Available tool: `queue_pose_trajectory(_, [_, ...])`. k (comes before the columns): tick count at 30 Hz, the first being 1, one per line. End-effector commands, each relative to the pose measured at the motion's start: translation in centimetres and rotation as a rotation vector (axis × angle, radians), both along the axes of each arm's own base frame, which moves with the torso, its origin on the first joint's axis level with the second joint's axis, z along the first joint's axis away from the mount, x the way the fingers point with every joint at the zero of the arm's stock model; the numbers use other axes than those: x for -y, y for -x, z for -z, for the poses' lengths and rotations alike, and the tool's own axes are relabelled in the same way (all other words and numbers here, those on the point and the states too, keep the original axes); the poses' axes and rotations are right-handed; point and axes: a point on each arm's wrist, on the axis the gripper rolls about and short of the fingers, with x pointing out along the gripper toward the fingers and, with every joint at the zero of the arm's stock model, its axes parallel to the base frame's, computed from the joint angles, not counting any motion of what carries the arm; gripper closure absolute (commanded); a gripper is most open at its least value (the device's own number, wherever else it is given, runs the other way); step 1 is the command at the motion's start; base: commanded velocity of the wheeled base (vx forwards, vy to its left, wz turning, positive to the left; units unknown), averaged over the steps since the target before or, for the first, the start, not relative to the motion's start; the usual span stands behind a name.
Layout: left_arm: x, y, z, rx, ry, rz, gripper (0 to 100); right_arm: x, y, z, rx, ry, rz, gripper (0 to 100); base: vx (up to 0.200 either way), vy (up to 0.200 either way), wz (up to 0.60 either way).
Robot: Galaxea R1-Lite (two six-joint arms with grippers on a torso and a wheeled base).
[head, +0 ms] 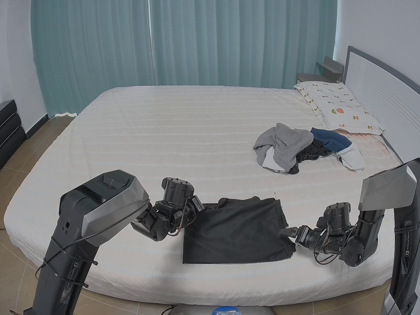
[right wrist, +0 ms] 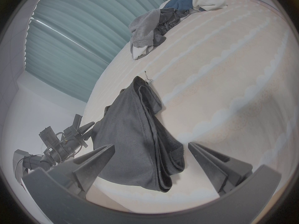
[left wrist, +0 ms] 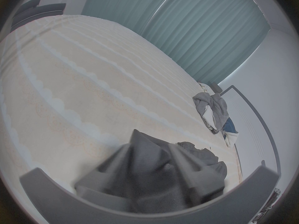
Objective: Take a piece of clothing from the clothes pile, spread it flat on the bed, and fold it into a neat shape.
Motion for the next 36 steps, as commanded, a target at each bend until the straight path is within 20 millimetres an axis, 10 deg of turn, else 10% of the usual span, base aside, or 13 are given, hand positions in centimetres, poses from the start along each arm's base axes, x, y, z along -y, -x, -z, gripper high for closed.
queue_pose_trajectory(1, [-0.1,0.0,0.1,-0.001,-0.001,-0.006,100,-0.5,0.0,0.0,0.004,0.000,-0.014,0,0.000,0.000,0.00])
queue_pose_trajectory(32, [-0.6,0.0,0.2,0.039,-0.061,-0.160,100,-1.8,0.2,1.1,0.046,0.149,-0.107,0,0.000,0.000,0.00])
queue_pose_trajectory(33, [-0.6,0.0,0.2,0.039,-0.061,-0.160,100,-1.8,0.3,1.2,0.046,0.160,-0.108,100,0.000,0.000,0.00])
queue_pose_trajectory(36, [-0.6,0.0,0.2,0.038,-0.059,-0.161,100,-1.6,0.6,1.4,0.047,0.201,-0.119,100,0.000,0.000,0.00])
